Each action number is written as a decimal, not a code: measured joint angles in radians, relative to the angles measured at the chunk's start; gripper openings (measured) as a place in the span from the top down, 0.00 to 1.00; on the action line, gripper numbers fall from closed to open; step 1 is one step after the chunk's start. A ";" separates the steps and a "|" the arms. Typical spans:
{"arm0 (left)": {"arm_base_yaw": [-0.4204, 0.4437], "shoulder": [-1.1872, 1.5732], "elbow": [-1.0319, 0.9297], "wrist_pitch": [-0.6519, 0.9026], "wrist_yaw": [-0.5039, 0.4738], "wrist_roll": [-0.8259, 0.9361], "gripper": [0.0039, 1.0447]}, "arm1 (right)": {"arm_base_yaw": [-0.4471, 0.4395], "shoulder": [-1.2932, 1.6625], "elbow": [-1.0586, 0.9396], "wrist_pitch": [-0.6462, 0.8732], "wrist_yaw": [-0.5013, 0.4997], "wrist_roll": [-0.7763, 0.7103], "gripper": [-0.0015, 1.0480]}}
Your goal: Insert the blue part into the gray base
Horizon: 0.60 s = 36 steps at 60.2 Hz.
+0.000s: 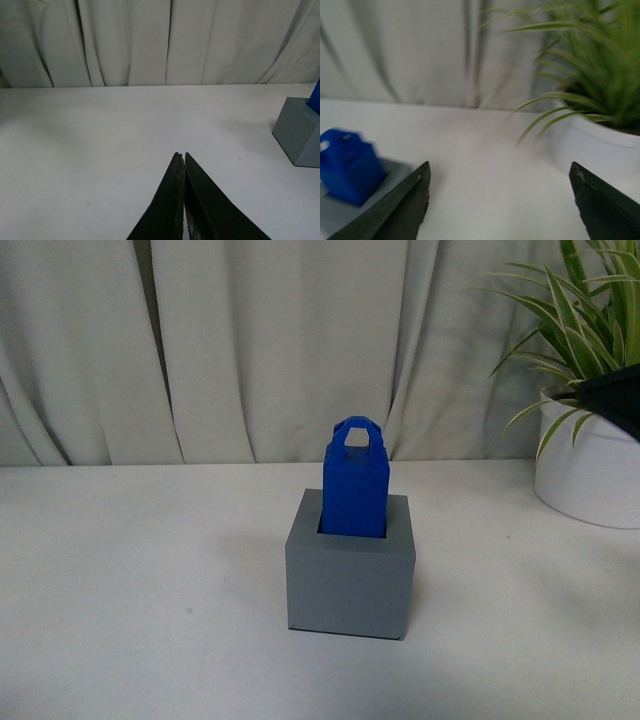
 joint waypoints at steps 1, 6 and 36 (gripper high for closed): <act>0.000 0.000 0.000 0.000 0.000 0.000 0.96 | 0.000 -0.009 -0.022 0.031 0.039 0.002 0.30; 0.000 0.000 0.000 0.000 -0.002 0.000 0.96 | -0.019 -0.051 -0.092 0.080 0.085 0.006 0.44; 0.000 0.000 0.000 0.000 0.000 0.000 0.96 | -0.152 -0.332 -0.359 0.063 -0.040 0.010 0.99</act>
